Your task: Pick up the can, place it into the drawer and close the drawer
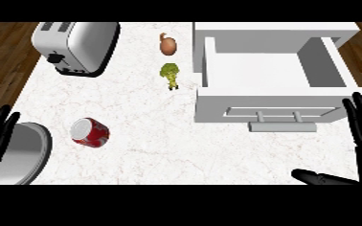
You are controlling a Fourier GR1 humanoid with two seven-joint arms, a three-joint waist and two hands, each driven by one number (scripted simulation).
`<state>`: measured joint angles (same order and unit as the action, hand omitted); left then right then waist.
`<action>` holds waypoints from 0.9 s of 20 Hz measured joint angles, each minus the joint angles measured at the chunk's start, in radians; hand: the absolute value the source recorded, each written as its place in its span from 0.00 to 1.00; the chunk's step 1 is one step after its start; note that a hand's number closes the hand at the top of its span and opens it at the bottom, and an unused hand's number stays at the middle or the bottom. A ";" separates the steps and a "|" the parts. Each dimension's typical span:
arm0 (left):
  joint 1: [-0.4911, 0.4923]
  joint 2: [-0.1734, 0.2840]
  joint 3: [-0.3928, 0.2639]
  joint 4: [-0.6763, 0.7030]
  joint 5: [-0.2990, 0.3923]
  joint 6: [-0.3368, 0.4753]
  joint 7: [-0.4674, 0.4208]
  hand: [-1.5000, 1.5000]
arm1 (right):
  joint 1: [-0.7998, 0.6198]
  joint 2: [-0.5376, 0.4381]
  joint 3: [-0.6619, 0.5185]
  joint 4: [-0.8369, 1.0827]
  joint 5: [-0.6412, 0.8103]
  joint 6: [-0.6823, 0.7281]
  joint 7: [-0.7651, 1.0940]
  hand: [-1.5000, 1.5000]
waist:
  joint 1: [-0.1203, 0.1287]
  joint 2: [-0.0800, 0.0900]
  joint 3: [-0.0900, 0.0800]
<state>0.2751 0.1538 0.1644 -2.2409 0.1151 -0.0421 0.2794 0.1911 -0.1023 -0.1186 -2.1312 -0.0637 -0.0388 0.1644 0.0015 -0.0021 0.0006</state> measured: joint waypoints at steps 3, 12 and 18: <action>0.039 0.004 0.027 -0.064 0.033 -0.021 0.044 0.00 | 0.049 -0.012 -0.051 0.004 -0.049 0.045 -0.035 0.00 | 0.000 0.000 0.000; 0.061 -0.017 0.121 -0.138 0.127 -0.035 0.145 0.00 | 0.105 -0.041 -0.174 0.002 -0.159 0.141 -0.052 0.00 | -0.002 0.000 0.000; 0.034 -0.041 0.178 -0.111 0.219 -0.020 0.201 0.00 | 0.179 -0.029 -0.215 -0.037 -0.204 0.201 -0.068 0.00 | -0.004 0.000 -0.001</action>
<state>0.3090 0.1128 0.3427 -2.3519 0.3344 -0.0625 0.4801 0.3703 -0.1310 -0.3339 -2.1685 -0.2673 0.1622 0.0968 -0.0023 -0.0021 0.0001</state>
